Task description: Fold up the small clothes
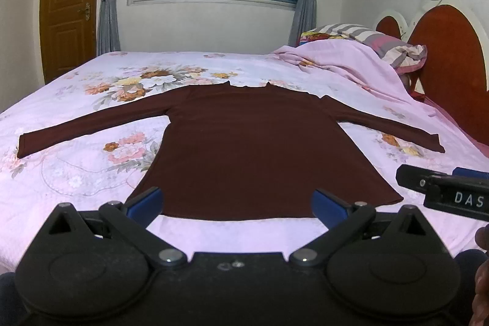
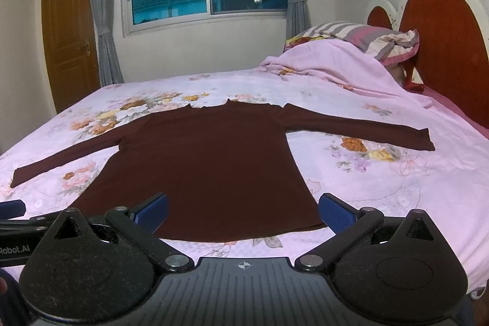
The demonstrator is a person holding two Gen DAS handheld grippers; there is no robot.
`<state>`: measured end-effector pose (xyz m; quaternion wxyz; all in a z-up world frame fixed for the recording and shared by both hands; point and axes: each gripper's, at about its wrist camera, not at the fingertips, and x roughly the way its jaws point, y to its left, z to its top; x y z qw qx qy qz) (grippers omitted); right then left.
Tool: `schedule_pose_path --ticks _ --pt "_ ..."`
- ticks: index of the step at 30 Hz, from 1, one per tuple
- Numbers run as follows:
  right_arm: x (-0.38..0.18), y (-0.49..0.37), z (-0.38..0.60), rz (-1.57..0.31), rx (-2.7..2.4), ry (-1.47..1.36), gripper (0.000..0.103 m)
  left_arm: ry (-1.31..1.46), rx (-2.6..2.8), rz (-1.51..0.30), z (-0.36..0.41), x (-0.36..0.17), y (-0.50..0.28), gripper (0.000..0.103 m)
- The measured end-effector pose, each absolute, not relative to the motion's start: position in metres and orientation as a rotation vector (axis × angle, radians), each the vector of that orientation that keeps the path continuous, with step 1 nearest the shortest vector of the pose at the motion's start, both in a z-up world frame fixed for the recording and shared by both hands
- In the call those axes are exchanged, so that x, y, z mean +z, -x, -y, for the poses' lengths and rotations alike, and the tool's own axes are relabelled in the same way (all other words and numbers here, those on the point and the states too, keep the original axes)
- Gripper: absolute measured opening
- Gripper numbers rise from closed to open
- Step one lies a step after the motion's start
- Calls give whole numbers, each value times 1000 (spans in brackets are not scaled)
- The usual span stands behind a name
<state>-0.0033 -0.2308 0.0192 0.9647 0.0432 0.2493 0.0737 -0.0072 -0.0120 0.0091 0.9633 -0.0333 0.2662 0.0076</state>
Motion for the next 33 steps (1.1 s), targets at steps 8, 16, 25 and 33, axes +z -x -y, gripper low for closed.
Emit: schedule_pose_path --ticks 8,16,25,33 --pt "19 2 230 -502 149 -88 103 67 10 -537 13 9 7 103" --pt "18 2 232 -501 152 -93 103 67 7 -540 13 8 6 103" --pt "17 2 237 -500 145 -98 103 65 2 -541 15 8 6 103" --pt "16 2 238 -499 144 -97 103 67 -1 -541 17 6 5 103"
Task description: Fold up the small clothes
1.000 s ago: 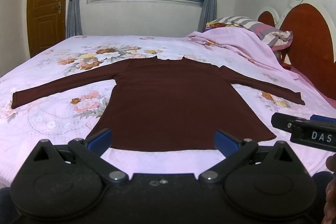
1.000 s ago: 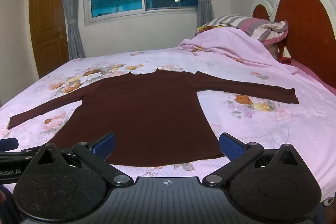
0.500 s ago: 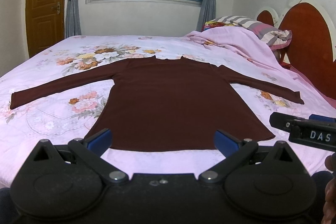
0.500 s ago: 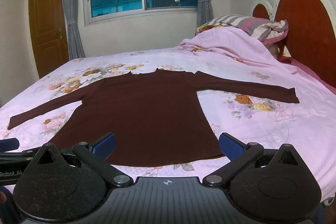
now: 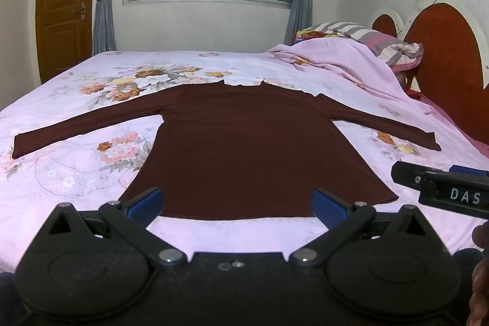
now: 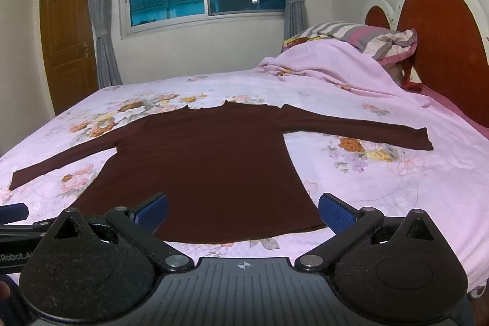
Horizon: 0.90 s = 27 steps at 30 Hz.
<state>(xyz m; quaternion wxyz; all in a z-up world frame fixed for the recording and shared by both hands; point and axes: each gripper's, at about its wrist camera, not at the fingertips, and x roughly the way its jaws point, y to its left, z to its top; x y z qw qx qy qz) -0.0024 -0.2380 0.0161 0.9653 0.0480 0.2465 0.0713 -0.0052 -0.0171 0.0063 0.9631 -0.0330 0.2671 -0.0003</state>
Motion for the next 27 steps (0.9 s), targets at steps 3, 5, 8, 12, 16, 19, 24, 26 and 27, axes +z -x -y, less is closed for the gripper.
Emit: schedule_pose_path --ticks 3,5,8,12,16,19,24,26,27 --pt "16 3 238 -499 144 -97 103 69 3 -540 16 6 6 103" --pt "16 3 238 -500 144 -96 103 73 3 -542 16 5 6 103" --pt "15 3 238 -501 145 -95 103 78 4 -542 15 5 7 103" --pt "15 2 237 -501 143 -93 103 88 -2 -563 11 4 6 103" --pt "14 1 240 -494 106 -104 103 171 17 -572 -10 1 -1 103" --pt "13 0 246 -474 90 -111 103 301 33 -588 -48 -7 -14 103" --pt "10 -24 263 -470 105 -171 103 422 141 -540 -126 -19 -39 103" --pt "11 -41 268 -499 113 -168 103 456 181 -513 -158 -22 -49 103" --pt "13 -47 270 -502 109 -169 103 480 197 -491 -175 -24 -53 103"
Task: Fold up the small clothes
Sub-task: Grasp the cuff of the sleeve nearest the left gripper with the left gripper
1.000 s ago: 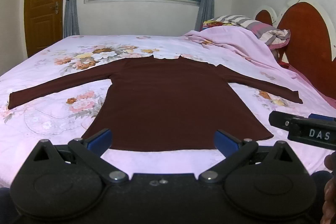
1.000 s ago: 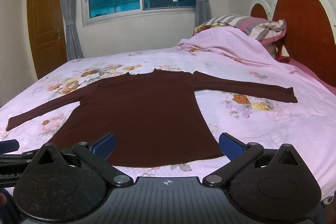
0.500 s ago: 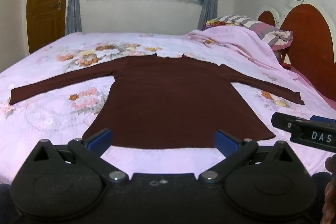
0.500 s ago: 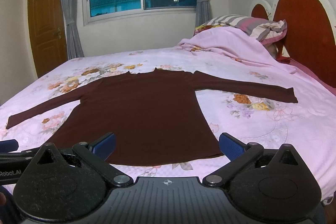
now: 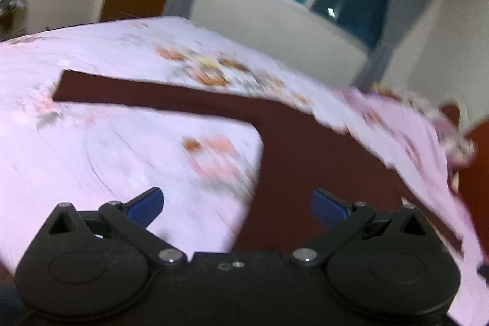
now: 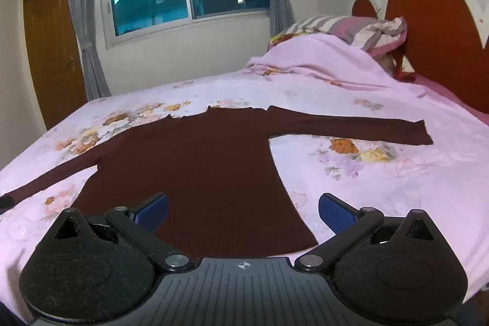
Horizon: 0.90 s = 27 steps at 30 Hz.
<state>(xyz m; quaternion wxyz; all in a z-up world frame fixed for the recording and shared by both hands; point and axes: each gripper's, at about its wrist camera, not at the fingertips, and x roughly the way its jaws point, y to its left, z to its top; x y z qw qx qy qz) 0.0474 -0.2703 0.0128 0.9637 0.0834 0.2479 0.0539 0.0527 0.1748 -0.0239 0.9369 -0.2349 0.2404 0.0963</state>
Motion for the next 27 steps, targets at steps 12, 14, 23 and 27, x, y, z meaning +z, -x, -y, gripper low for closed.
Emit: schedule_pose_path --ticks 12,14,23,27 --pt "-4 -91 245 -562 72 -54 103 1047 433 -372 -389 -98 -117 70" --pt "-7 -98 237 -570 70 -36 103 1115 441 -358 -407 -115 -121 61" --pt "-12 -127 211 -572 80 7 103 1281 413 -218 -444 -153 -129 23" --pt "-14 -138 200 -571 103 26 103 1274 414 -181 -450 -155 -133 23"
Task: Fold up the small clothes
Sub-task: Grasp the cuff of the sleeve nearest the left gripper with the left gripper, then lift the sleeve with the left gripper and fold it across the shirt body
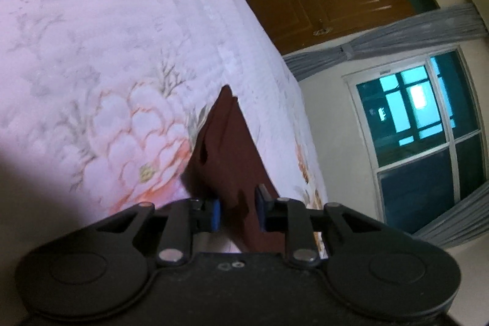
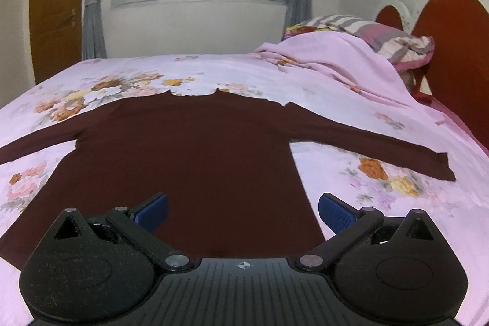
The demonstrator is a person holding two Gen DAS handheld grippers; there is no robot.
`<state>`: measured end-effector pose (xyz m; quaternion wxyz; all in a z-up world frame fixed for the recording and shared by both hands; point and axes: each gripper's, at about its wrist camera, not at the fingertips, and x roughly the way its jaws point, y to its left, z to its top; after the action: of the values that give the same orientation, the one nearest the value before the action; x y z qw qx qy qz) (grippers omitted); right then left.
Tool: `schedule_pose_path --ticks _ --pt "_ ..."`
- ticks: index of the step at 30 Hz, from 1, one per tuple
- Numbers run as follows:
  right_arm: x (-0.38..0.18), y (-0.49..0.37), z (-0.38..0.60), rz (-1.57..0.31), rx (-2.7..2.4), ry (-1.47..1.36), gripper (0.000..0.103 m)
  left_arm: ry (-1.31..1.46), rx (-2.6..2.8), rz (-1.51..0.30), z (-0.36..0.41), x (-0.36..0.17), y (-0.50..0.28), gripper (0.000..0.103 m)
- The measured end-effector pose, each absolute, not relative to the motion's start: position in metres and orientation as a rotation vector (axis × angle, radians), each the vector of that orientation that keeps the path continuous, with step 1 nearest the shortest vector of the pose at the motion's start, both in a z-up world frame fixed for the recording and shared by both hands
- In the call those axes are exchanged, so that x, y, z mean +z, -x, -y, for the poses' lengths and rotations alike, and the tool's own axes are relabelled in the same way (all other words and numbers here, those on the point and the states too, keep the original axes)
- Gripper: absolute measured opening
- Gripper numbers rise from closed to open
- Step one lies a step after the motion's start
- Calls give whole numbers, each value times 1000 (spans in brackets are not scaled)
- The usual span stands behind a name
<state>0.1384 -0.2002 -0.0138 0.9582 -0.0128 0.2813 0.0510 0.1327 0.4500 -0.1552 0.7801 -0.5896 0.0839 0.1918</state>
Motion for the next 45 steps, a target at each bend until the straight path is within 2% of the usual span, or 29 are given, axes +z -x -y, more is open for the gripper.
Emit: schedule_pose_path --ticks 3,5,7,18,29,37,45 --pt "-16 -151 201 -571 113 19 103 1211 419 -202 -454 -152 -139 23" --pt "-17 -162 210 -570 85 7 103 1123 443 -266 -451 -143 -150 19" --pt "-18 -173 222 -571 52 -15 103 1087 478 -312 -452 -137 -156 5" --pt "-32 -192 272 -578 -63 -27 103 1077 456 -292 -451 -133 -140 4" --pt "-54 -216 296 -628 -155 -27 103 989 443 -282 -455 -116 -166 3" --pt "-64 -223 330 -637 -175 -66 103 793 328 -276 -413 -33 -227 3" --pt "-72 -223 409 -608 -292 -140 103 547 35 -285 -263 63 -357 3"
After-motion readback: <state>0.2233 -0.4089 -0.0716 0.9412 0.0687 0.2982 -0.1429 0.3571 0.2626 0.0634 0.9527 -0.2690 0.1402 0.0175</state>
